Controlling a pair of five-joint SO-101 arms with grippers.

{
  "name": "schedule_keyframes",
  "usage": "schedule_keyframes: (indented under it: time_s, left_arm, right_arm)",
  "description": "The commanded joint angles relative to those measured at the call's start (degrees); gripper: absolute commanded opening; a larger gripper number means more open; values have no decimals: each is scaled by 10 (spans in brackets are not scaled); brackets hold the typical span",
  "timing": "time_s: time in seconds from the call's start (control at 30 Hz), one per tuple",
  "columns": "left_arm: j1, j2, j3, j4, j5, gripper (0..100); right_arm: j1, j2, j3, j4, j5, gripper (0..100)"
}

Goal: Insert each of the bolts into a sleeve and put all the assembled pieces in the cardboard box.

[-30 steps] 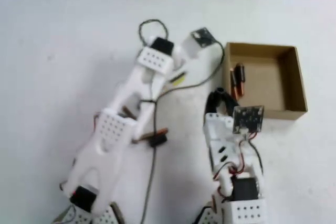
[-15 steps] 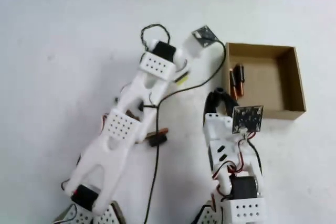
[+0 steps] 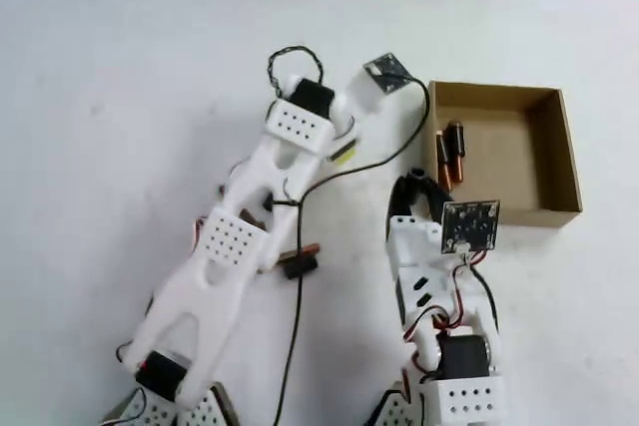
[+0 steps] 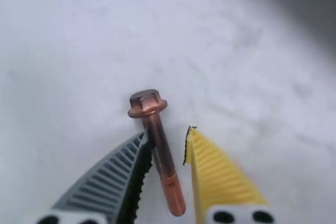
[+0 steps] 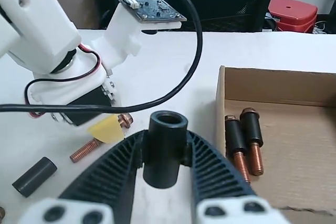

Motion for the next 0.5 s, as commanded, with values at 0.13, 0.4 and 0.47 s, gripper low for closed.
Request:
schedule_keyframes:
  time_s: [0.13, 0.4, 0.47]
  left_arm:
    - [-13, -2, -17, 11, 8, 94]
    - [-13, -2, -11, 9, 8, 140]
    - [-13, -2, 5, 8, 8, 153]
  right_arm:
    - [8, -7, 5, 2, -3, 17]
    - [8, -7, 5, 2, -3, 17]
    - [8, -7, 5, 2, -3, 17]
